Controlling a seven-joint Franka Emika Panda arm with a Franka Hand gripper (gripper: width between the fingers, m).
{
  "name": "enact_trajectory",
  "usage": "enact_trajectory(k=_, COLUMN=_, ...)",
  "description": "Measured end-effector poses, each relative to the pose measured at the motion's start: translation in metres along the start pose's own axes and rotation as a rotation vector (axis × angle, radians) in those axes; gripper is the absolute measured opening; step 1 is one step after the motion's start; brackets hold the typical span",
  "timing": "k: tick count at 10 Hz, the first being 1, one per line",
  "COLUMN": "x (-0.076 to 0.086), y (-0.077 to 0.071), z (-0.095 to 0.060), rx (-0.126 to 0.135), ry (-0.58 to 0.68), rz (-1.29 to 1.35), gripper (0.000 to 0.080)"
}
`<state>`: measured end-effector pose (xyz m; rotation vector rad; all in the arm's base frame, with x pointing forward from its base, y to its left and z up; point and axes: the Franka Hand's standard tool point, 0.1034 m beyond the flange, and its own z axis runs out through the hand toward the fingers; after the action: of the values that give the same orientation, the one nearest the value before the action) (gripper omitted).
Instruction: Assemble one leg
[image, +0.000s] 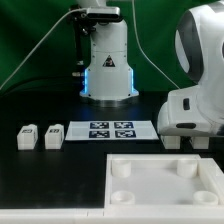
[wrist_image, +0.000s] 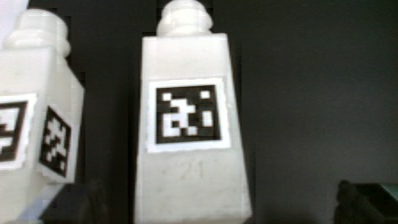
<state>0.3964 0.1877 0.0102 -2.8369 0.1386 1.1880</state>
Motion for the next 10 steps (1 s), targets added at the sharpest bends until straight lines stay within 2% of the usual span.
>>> enact_trajectory(k=3, x=0.0003, y=0.0001, z=0.0008, rx=0.0, ry=-0.001, rz=-0.001, gripper=0.062)
enact_trajectory(k=4, x=0.0003, y=0.0001, z=0.0008, rx=0.0, ry=-0.001, rz=-0.001, gripper=0.0442)
enact_trajectory(k=5, x=0.0003, y=0.0001, z=0.0008, rx=0.0, ry=-0.001, rz=-0.001, gripper=0.0442)
enact_trajectory(k=6, x=0.0003, y=0.0001, z=0.0008, rx=0.0, ry=-0.001, rz=-0.001, gripper=0.0291)
enact_trajectory(k=10, x=0.0003, y=0.0002, z=0.0008, rx=0.0, ry=-0.001, rz=-0.001, gripper=0.0292)
